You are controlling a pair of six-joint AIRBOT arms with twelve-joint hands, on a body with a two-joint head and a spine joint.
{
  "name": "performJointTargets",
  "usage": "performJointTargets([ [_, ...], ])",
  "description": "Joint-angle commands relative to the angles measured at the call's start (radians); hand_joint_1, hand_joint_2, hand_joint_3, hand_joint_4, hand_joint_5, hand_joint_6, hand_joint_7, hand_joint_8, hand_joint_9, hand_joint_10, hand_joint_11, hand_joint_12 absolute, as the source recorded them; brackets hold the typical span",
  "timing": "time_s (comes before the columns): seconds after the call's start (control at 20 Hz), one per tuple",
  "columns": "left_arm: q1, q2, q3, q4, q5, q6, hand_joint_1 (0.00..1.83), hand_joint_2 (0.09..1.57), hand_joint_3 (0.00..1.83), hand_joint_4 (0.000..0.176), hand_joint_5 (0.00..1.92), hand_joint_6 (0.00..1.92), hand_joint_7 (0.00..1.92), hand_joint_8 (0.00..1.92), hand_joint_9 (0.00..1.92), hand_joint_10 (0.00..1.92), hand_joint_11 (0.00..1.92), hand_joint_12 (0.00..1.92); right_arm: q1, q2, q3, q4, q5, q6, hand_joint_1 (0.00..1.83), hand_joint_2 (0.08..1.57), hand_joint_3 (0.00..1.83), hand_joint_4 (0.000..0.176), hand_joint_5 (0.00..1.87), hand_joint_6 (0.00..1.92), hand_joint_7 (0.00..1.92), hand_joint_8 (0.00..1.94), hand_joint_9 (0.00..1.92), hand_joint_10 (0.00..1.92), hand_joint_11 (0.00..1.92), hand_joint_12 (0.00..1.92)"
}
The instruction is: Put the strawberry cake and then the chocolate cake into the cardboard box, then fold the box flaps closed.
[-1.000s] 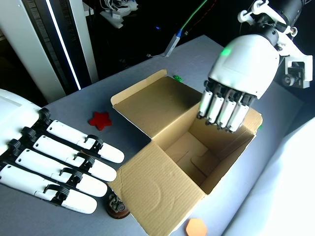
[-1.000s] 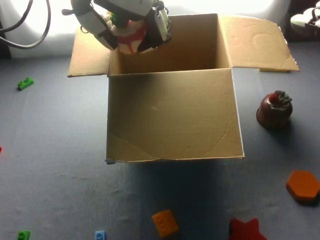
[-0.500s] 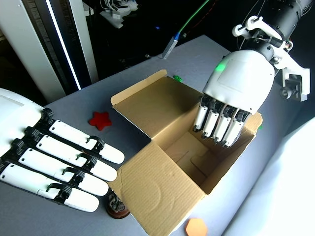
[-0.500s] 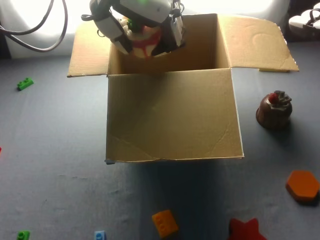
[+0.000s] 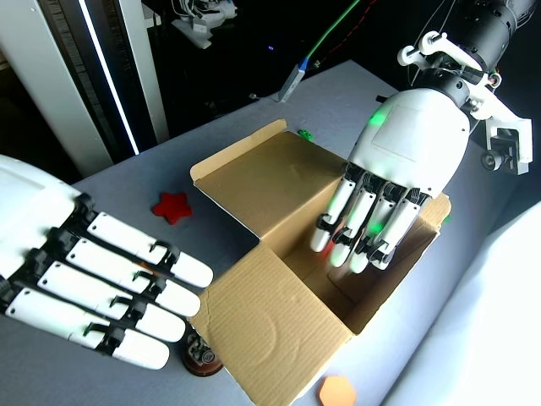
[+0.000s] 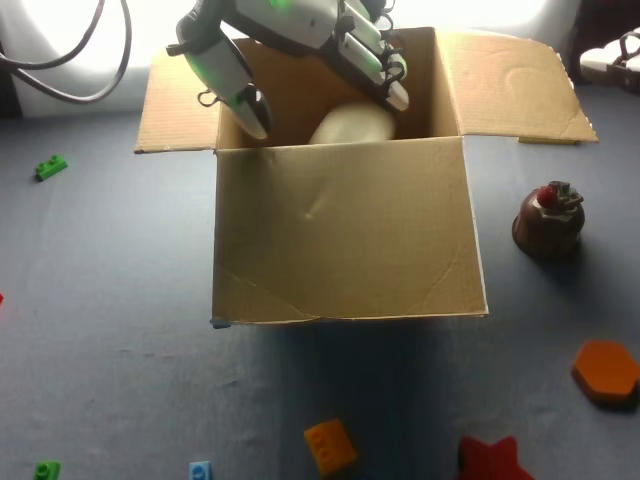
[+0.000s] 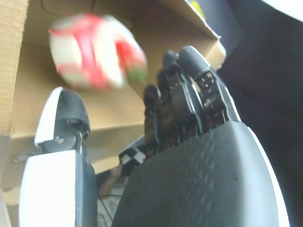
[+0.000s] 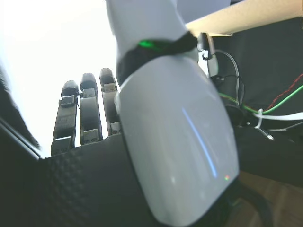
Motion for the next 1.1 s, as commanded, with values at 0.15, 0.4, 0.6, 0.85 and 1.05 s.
performJointTargets([
  [0.15,-0.047,0.036,0.002,-0.036,0.040,0.005,0.68,1.04,0.00,0.085,0.02,0.00,0.04,0.00,0.18,0.00,0.00,0.95,0.017,-0.028,0.072,0.096,0.016,-0.002,1.22,0.99,0.00,0.012,0.06,0.01,0.08,0.00,0.06,0.01,0.00,0.00],
  [0.4,-0.086,0.108,-0.032,-0.024,0.030,0.000,0.36,1.16,0.02,0.049,0.12,0.01,0.11,0.00,0.15,0.00,0.00,0.59,0.015,-0.089,0.157,0.215,-0.042,-0.002,1.18,1.00,0.00,0.015,0.04,0.00,0.06,0.00,0.06,0.01,0.00,0.00],
  [0.6,-0.099,0.213,-0.112,0.013,0.028,-0.011,0.01,1.24,0.01,0.033,0.13,0.00,0.10,0.00,0.10,0.00,0.00,0.39,-0.045,-0.168,0.226,0.289,-0.068,-0.002,1.20,1.02,0.00,0.016,0.03,0.00,0.03,0.00,0.03,0.00,0.00,0.00],
  [0.85,-0.089,0.331,-0.156,0.030,0.007,-0.030,0.00,1.19,0.00,0.024,0.07,0.00,0.05,0.00,0.03,0.00,0.00,0.24,-0.078,-0.264,0.271,0.290,0.016,-0.002,1.18,1.03,0.01,0.010,0.02,0.01,0.04,0.01,0.02,0.01,0.00,0.00],
  [1.05,-0.075,0.388,-0.136,0.032,0.003,-0.034,0.00,1.17,0.00,0.027,0.06,0.00,0.06,0.00,0.04,0.00,0.00,0.21,-0.090,-0.335,0.308,0.293,0.056,0.004,1.13,1.06,0.02,0.017,0.02,0.01,0.08,0.02,0.03,0.01,0.01,0.00],
])
